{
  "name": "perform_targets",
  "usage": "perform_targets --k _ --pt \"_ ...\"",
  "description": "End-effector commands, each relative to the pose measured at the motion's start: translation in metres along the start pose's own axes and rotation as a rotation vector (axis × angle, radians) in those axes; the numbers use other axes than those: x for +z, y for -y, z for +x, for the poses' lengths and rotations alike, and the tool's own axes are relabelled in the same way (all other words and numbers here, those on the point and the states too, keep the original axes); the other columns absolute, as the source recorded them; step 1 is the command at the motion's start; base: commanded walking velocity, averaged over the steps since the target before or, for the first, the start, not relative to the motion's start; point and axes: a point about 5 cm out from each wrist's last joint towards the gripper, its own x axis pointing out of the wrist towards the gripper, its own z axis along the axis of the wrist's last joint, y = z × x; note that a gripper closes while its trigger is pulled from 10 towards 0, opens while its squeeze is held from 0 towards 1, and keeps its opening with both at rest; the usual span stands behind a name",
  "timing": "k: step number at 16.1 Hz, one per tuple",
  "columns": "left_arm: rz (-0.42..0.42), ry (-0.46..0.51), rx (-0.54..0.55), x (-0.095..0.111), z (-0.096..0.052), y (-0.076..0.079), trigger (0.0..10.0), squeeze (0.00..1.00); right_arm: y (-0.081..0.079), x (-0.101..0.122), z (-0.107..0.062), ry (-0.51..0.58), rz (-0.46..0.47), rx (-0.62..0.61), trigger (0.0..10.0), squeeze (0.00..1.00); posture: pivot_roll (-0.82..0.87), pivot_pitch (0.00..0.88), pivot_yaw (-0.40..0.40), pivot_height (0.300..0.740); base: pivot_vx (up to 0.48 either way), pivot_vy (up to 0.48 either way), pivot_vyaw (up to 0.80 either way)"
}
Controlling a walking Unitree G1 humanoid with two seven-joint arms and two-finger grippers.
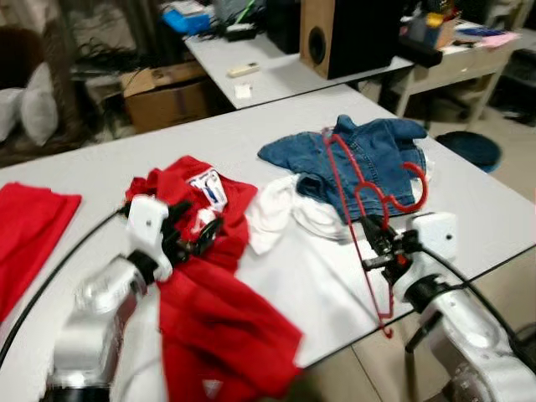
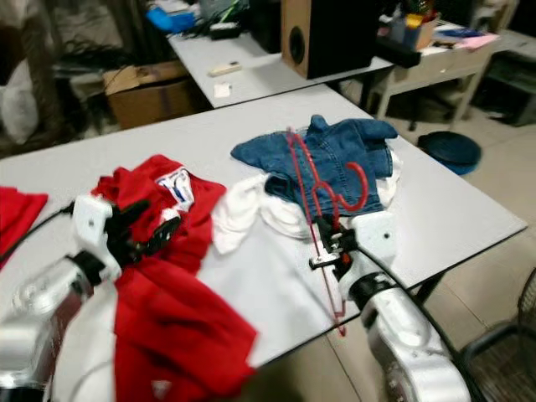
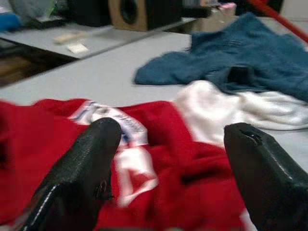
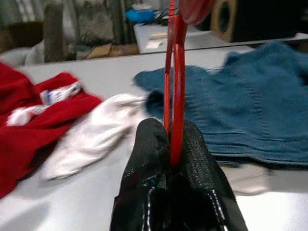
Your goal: Hang hanger
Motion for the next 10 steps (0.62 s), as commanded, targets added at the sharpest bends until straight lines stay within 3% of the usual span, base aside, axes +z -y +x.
perform_targets --k 1,5,7,8,9,10 --pt "0.041 0.010 0.025 0.002 0.001 0.009 10.0 0.00 -0.005 -0.001 0.003 0.011 -0.017 0.026 10.0 0.00 -0.01 0.000 0.062 0.740 0.000 -0.480 0.00" --pt "0.037 0.001 0.050 0.000 0.002 0.020 10.0 0.00 -0.003 0.000 0.007 0.006 -0.047 0.033 10.0 0.00 -0.01 0.000 0.042 0.740 0.000 -0.480 0.00" --pt "-0.012 -0.034 0.078 -0.004 0.004 0.019 10.0 0.00 -0.001 0.002 0.008 0.010 -0.065 0.044 10.0 0.00 0.00 0.000 0.040 0.740 0.000 0.000 0.00" --pt "0.015 -0.064 0.032 -0.005 0.007 0.020 10.0 0.76 0.001 0.001 0.007 0.005 -0.093 0.057 10.0 0.00 0.00 0.000 0.043 0.740 0.000 0.000 0.00" --pt "-0.002 -0.081 -0.001 -0.006 0.009 0.020 10.0 1.00 0.003 0.001 0.008 0.003 -0.099 0.058 10.0 0.00 0.00 0.000 0.045 0.740 0.000 0.000 0.00" --pt "0.015 -0.099 -0.024 -0.007 0.012 0.019 10.0 1.00 0.005 0.002 0.008 -0.001 -0.109 0.058 10.0 0.00 0.00 0.000 0.045 0.740 0.000 0.000 0.00"
